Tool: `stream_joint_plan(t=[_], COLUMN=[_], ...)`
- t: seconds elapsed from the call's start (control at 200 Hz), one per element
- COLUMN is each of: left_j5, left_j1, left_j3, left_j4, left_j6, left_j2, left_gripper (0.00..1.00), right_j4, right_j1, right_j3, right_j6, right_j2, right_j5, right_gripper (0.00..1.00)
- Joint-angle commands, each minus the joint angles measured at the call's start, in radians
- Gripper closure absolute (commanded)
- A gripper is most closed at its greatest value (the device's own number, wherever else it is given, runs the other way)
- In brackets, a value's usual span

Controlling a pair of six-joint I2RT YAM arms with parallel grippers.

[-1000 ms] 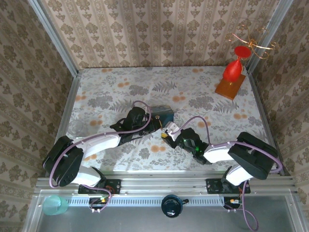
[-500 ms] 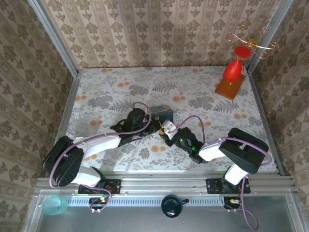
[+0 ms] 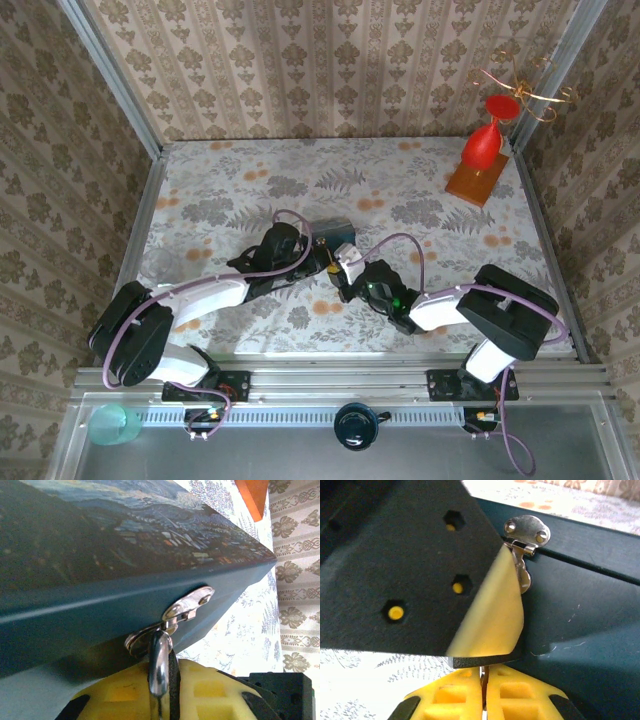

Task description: Unlock the padlock with the key

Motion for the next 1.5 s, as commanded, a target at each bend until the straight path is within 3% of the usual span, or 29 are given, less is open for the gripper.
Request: stream_joint_plan(t=[0.0,0.135,0.28,0.415,0.49,0.705,0.9,1.125,1.325,1.495], left_j5=[-0.007,-0.014,-0.048,-0.052,-0.056,-0.102,-0.146,-0.171,-0.137,-0.056], left_j1=[0.03,0.074,0.087,0.096,0.101,0.098,0.078,0.081,0.142,0.27], left_j3=[-0.012,-0.006,0.01,0.014,0.021,0.029,0.015,-0.046,-0.096,-0.072], left_j4=[0.032,-0.012,-0.056,-0.05,-0.045,-0.044,-0.047,-0.081,-0.167,-0.251], left_j6=[0.076,0.131,0.178,0.198,0.211,0.238,0.234,0.304,0.488,0.601], left_j2=[-0.018,0.003,0.043,0.085,0.111,0.189,0.223,0.093,-0.153,-0.247], left_gripper=[1.0,1.0,1.0,1.0,1.0,1.0,1.0,0.59,0.45,0.39], right_j4=[-0.067,-0.069,-0.104,-0.117,-0.166,-0.331,-0.363,-0.31,-0.348,-0.412], right_j1=[0.005,0.002,0.002,-0.014,-0.03,-0.078,-0.09,-0.04,-0.002,0.007], right_j3=[0.051,0.06,0.069,0.05,0.044,0.05,0.047,0.05,0.098,0.179], right_j6=[0.246,0.428,0.527,0.573,0.583,0.566,0.564,0.608,0.581,0.553], right_j2=[-0.032,-0.003,0.037,0.037,0.011,-0.086,-0.136,-0.109,-0.091,-0.014], right_j5=[-0.07,-0.113,-0.144,-0.126,-0.111,-0.104,-0.111,-0.12,-0.117,-0.124], right_gripper=[0.92,0.92,0.84,0.64,0.57,0.55,0.54,0.53,0.53,0.52])
